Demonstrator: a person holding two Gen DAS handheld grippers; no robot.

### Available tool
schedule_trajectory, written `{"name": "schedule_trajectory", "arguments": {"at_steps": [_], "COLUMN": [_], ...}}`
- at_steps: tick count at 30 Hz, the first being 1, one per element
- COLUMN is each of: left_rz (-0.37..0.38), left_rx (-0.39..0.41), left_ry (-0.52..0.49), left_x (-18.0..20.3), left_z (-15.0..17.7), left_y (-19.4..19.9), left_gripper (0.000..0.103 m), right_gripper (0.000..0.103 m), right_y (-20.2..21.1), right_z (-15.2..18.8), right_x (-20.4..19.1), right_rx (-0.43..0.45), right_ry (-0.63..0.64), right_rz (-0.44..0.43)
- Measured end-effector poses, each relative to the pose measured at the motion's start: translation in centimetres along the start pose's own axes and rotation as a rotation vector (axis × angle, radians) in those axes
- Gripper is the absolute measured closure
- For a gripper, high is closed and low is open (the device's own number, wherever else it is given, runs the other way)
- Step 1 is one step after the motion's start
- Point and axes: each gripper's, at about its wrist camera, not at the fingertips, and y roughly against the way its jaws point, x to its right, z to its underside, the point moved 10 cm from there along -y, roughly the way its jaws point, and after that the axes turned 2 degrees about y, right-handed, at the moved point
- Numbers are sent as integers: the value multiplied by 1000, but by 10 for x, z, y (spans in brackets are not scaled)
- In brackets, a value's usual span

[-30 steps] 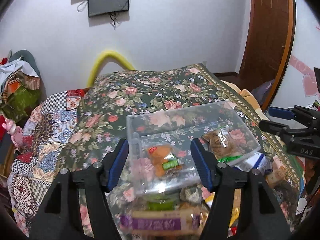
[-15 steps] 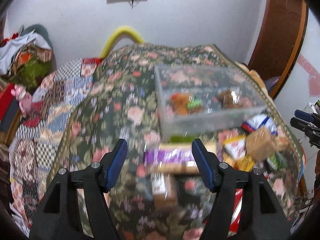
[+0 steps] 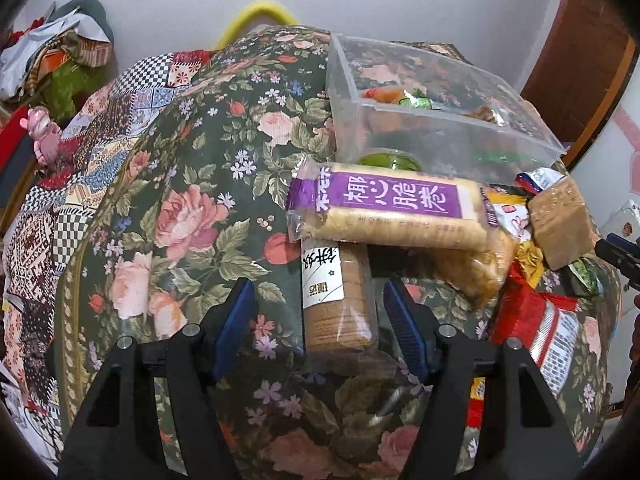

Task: Organize snacks
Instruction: 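Grasp the tan biscuit roll with the left tool while the right tool grasps the orange-labelled cake, then lift the biscuit roll and cake and carry them toward the clear box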

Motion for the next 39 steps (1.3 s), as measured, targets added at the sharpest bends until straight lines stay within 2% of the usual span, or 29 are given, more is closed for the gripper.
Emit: {"name": "schedule_trajectory", "arguments": {"at_steps": [6,9,15,16,19,23,24,30,39], "left_rz": [6,-14,-3,-12,-28,-24,-23,-26,-33], "left_rx": [-31,-14,-7,-5,4,1,1,17,72], "left_ry": [27,20,1,-5,-25,-12,-10,-14,0], "left_x": [4,5,10,10,9,8,8,7,1], "left_z": [1,0,-4,-3,-1,3,4,9,6], "left_y": [-24,-31,-33,-33,-30,-24,-23,-6,32], "left_gripper": [37,39,66,66,67,68,68,68,68], "right_gripper": [5,1,0,0,4,23,25,26,26], "right_y": [-14,-20,-36,-35,-32,-28,-26,-15,21], "right_z": [-1,-3,-2,-1,-1,0,0,2,-12], "right_x": [3,3,5,5,5,8,9,9,4], "right_rx": [-16,-18,-37,-33,-24,-17,-16,3,81], "right_ry": [-44,-45,-56,-52,-49,-48,-48,-41,-34], "right_rz": [2,13,12,13,20,19,15,16,3]}}
